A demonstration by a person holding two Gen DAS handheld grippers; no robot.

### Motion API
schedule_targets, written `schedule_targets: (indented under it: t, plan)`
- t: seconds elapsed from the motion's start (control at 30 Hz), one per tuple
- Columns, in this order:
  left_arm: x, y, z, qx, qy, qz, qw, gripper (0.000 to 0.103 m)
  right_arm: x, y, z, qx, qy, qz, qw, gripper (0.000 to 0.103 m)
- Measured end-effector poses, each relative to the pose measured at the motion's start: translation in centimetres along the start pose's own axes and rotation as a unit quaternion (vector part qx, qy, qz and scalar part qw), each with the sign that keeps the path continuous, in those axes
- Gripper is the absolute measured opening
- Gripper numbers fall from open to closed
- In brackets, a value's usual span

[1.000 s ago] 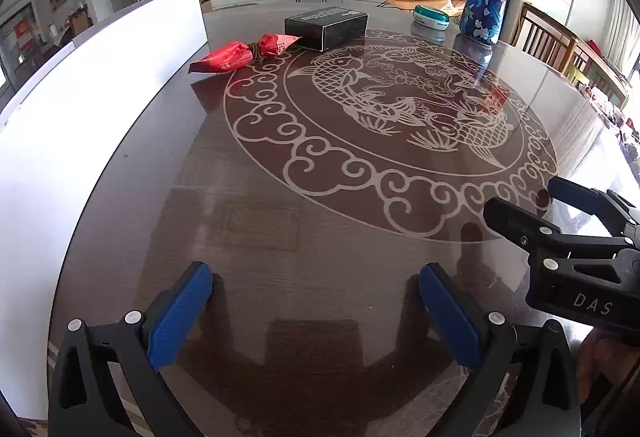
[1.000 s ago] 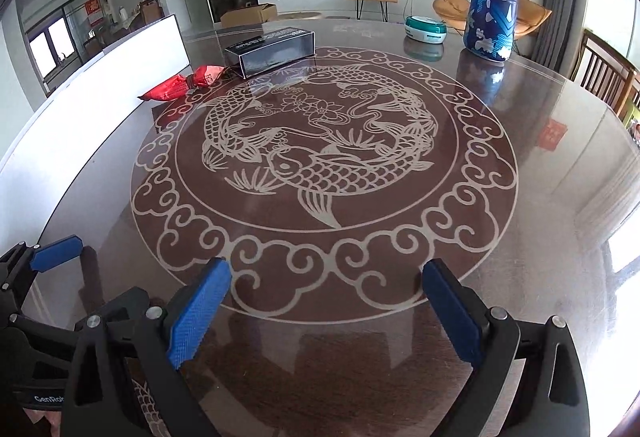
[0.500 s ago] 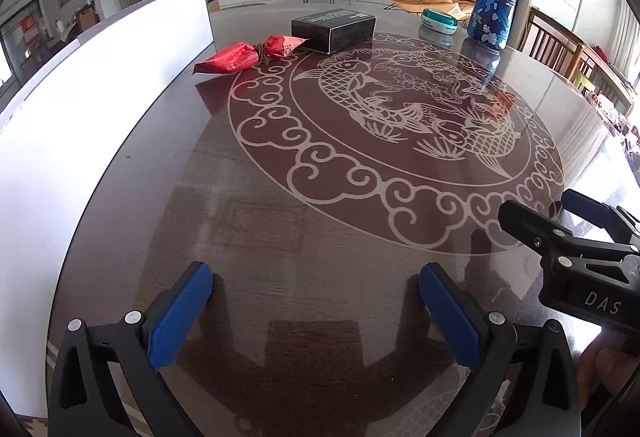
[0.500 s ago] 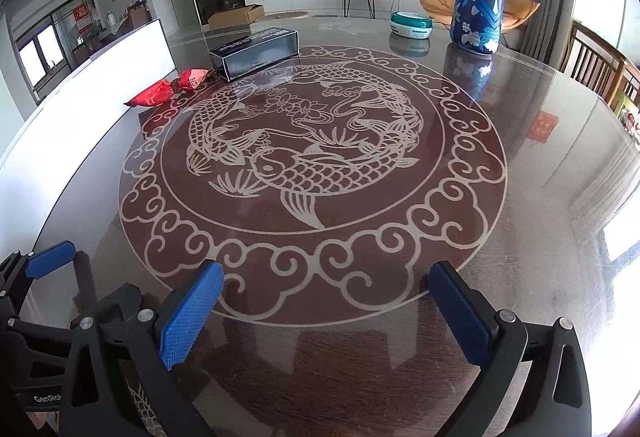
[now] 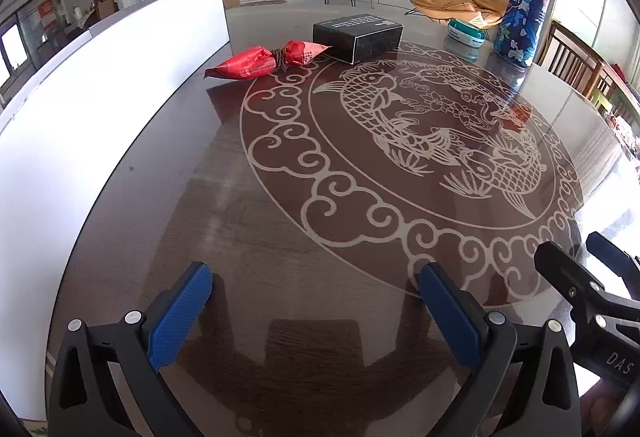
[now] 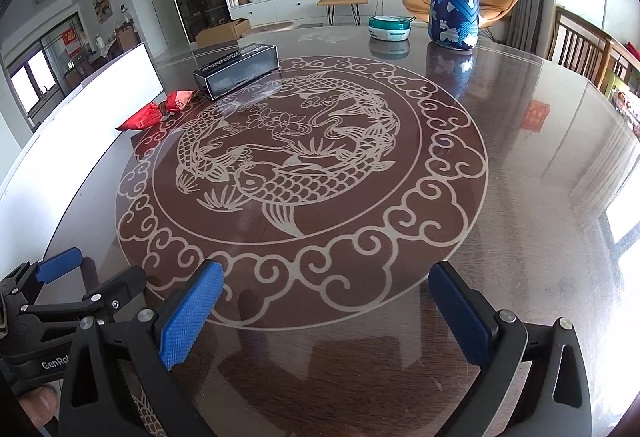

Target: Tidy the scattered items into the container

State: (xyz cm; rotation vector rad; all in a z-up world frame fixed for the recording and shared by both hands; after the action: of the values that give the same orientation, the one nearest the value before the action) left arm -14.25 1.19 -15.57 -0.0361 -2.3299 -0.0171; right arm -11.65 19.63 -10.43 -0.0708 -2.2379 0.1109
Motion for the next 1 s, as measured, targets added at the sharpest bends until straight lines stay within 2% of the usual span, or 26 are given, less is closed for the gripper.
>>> schedule_targets:
  t: [0.17,0.33,0.43,0.6,0.77,0.83,0.9,1.0]
  plan:
    - [1.8,-1.1,1.9,0.041,0.001,-0.038,0.9984,0.103,0.0,0.1,0.0,-0.001,0.002,0.0,1.0,0.102]
    - [4.1,-1.5,4.3,0.085,0.0,-0.078,0.9933,0.103,0.1,0.1,-0.1,0.003,0.005,0.006,1.0,0.102]
    - [5.6,-1.3,5.9,0.095,0.0,-0.086,0.9917,0.103,0.1,0.1,-0.1,0.007,0.006,0.009,1.0,0.103]
    - [7.5,-0.7,7.9,0.068,0.0,-0.061,0.9958,0.103,0.2,0.1,-0.2,0.016,0.009,0.014,1.0,0.102]
    - [5.7,-1.1,5.9,0.021,0.0,-0.016,0.9997,0.103,0.7,-0.3,0.5,0.039,0.005,0.021,0.999,0.103]
    - [4.1,-1.8,4.1,0.015,0.001,-0.012,0.9998,0.103,2.7,-0.4,2.0,0.044,0.011,0.018,0.999,0.102]
    - [2.4,-2.3,2.3,0.012,0.003,-0.01,0.9999,0.103,6.1,-0.8,4.8,0.05,0.015,0.029,0.998,0.103]
    - [0.4,-2.7,0.2,0.005,0.006,-0.004,1.0,0.103,11.8,-2.0,11.0,0.062,-0.007,0.075,0.995,0.103]
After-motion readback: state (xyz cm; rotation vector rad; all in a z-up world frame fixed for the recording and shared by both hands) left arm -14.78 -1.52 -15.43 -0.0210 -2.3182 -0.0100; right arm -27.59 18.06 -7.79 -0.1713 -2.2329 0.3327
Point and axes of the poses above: each gripper's, at about its wrist camera, not at the fingertips, and z roughly the way its jaws point, y to its right, x to its top, the point moved 10 cm from there along z, roughly the way its jaws point, and after that the axes turned 13 degrees about y, right-handed, at the moved point
